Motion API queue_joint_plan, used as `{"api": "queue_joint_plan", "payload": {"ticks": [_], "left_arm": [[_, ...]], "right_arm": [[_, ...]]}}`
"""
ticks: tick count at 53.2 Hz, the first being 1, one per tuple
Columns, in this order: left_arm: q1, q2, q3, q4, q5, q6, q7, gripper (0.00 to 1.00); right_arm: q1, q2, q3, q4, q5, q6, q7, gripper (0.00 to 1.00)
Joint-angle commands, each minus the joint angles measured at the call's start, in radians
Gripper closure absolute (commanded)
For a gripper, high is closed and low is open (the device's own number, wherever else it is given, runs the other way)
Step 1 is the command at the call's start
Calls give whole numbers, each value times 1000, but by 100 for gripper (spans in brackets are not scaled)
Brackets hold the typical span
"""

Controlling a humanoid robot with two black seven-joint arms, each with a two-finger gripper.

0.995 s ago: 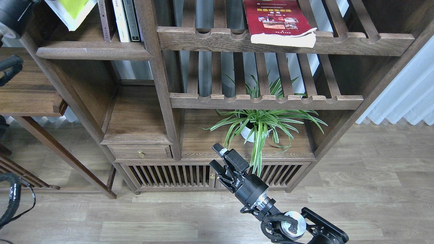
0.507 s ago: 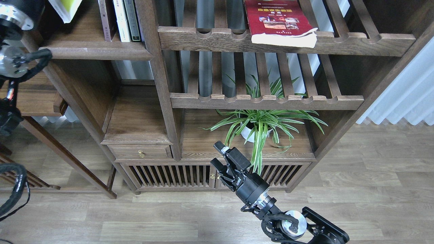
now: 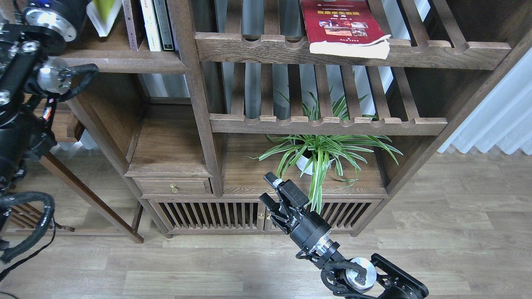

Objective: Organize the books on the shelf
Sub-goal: 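Withdraw the left gripper from the top shelf and lower it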

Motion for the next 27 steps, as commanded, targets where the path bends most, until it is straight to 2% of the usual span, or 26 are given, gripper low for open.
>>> {"api": "queue_joint_plan", "payload": {"ticks": [1, 8, 16, 23, 27], "left_arm": [[-17, -7, 16, 38, -2, -12, 3, 98], [-15, 5, 37, 35, -9, -20, 20, 98], [-15, 16, 43, 24, -28, -54, 67, 96], [-18, 20, 42, 10, -28, -69, 81, 96], [-37, 42, 39, 9, -32, -104, 112, 95]], "right_arm": [[1, 0, -2, -6, 0, 0, 0, 2], [1, 0, -2, -9, 0, 0, 0, 2], [2, 0, -1, -17, 0, 0, 0, 2], [1, 0, -1, -26, 1, 0, 0, 2], [3, 0, -1, -35, 6, 0, 0, 2]]}}
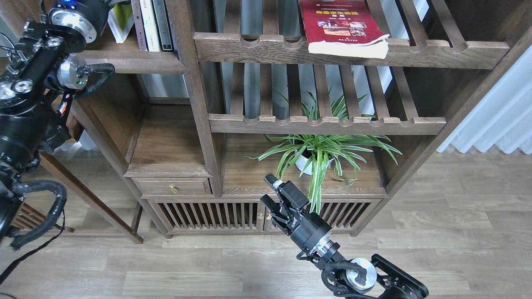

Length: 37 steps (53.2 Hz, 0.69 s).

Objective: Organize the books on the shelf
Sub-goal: 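Withdraw the left gripper from the top shelf and lower it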

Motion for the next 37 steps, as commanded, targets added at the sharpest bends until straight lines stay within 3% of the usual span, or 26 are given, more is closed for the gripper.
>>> {"api": "queue_joint_plan", "payload": {"ticks": [1, 37], "left_arm": [[-20, 25, -4, -4, -6, -39, 35, 95], [-28, 58, -10, -99, -34, -99, 152, 95]], "right_arm": [[0, 0, 0, -9, 4, 0, 0, 2], [-3, 0, 3, -21, 5, 0, 1, 2]]}}
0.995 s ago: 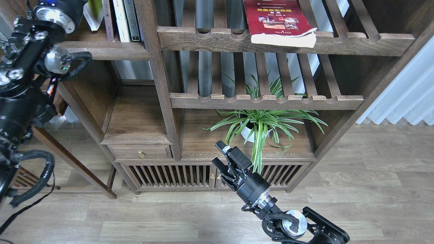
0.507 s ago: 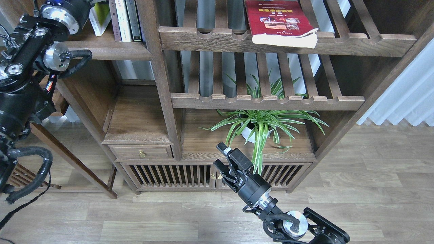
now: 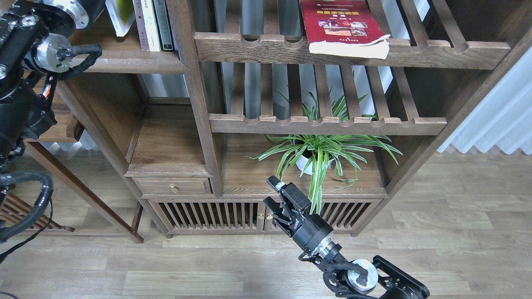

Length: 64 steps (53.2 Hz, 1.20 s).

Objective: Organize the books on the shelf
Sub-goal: 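Withdraw the left gripper from the top shelf and lower it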

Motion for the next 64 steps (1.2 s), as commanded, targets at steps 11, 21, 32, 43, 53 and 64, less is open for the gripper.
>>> {"api": "queue_joint_plan", "payload": {"ticks": [11, 21, 32, 43, 53, 64], "left_arm": [[42, 63, 5, -97, -42, -5, 29, 96], [76, 79, 13, -129, -59, -5, 15, 95], [90, 69, 14, -124, -59, -4, -2, 94], [98, 73, 14, -123, -59, -4, -8, 86], [124, 74, 16, -126, -59, -4, -31, 82], [125, 71, 19, -126, -59, -4, -36, 79]], "right_arm": [[-2, 0, 1, -11, 0, 0, 0, 2], [0, 0, 1, -10, 0, 0, 0, 2], [-2, 0, 1, -11, 0, 0, 1, 2], [-2, 0, 1, -14, 0, 0, 1, 2], [-3, 0, 1, -14, 0, 0, 1, 2], [-3, 0, 1, -14, 0, 0, 1, 2]]}}
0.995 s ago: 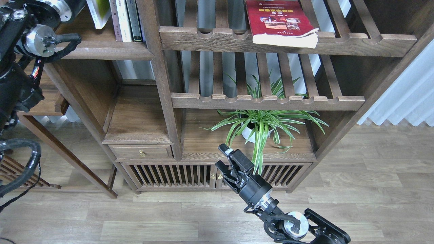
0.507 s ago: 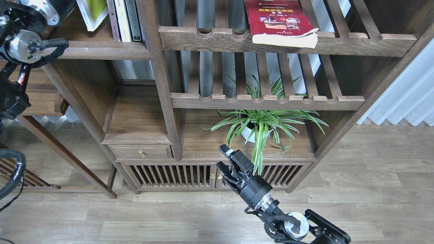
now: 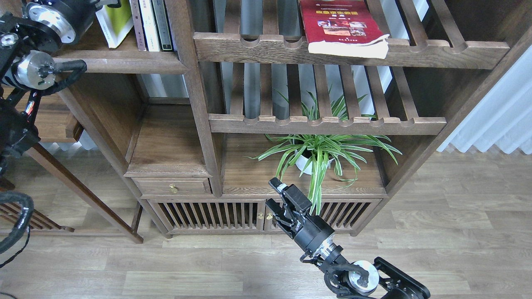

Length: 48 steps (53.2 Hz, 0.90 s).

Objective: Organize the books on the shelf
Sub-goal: 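Withdraw the left gripper from the top shelf and lower it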

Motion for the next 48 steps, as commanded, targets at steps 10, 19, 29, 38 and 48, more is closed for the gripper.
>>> {"api": "queue_joint_plan", "payload": {"ticks": [10, 19, 29, 38, 48], "left_arm": [[-2, -8, -1, 1, 0, 0, -18, 78], [-13, -8, -5, -2, 0, 0, -18, 78], [-24, -8, -14, -3, -1, 0, -16, 77], [-60, -13, -16, -3, -11, 0, -16, 76], [-91, -13, -20, -9, -29, 0, -13, 76]], "right_arm": [[-3, 0, 0, -2, 0, 0, 0, 2], [-6, 0, 0, -2, 0, 0, 0, 2], [-6, 0, 0, -9, 0, 0, 0, 2], [-12, 0, 0, -17, 5, 0, 0, 2], [-25, 0, 0, -20, 5, 0, -2, 2]]}}
